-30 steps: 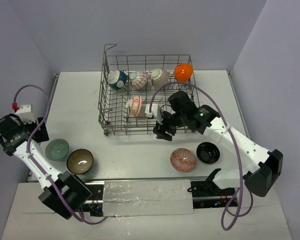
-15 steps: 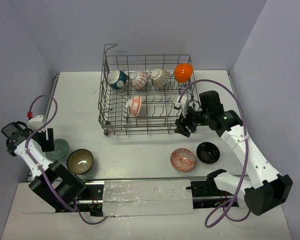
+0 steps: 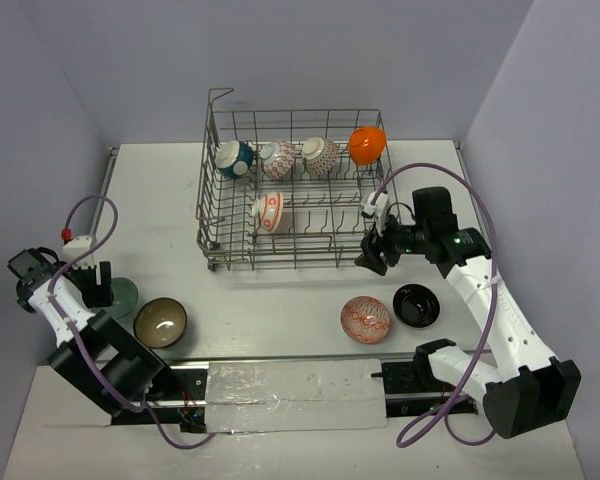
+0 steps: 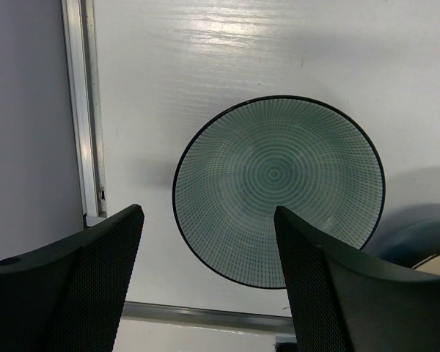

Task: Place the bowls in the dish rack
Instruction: Pick up the bowl from the corner of the board.

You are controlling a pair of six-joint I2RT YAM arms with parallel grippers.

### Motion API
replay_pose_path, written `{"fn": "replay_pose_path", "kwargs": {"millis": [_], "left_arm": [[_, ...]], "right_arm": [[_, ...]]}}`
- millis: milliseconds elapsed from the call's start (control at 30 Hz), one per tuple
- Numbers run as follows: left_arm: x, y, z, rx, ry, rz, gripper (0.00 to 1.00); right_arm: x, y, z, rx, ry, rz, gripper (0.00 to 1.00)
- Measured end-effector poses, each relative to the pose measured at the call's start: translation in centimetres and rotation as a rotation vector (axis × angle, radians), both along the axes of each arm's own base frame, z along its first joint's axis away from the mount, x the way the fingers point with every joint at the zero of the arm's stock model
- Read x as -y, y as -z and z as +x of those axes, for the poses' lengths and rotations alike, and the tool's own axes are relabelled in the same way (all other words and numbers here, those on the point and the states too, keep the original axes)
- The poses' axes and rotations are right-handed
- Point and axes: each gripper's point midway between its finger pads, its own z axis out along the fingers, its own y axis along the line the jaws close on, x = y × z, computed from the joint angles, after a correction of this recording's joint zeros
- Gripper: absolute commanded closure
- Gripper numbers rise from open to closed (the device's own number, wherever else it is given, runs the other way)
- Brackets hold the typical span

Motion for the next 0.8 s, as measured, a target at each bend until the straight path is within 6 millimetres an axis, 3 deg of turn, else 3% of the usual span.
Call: {"fn": "replay_pose_path", "kwargs": {"millis": [300, 800], "left_arm": [[-0.4, 0.8, 0.4, -0.004, -0.003, -0.01, 0.25], [0.2, 2.2, 0.7, -0.018, 0.006, -0.084, 0.41]], "right_arm": [[0.3, 0.6, 0.0, -0.004, 0.007, 0.015, 0.3], [0.4, 0.9, 0.1, -0.001, 0.008, 0.01, 0.3]]}}
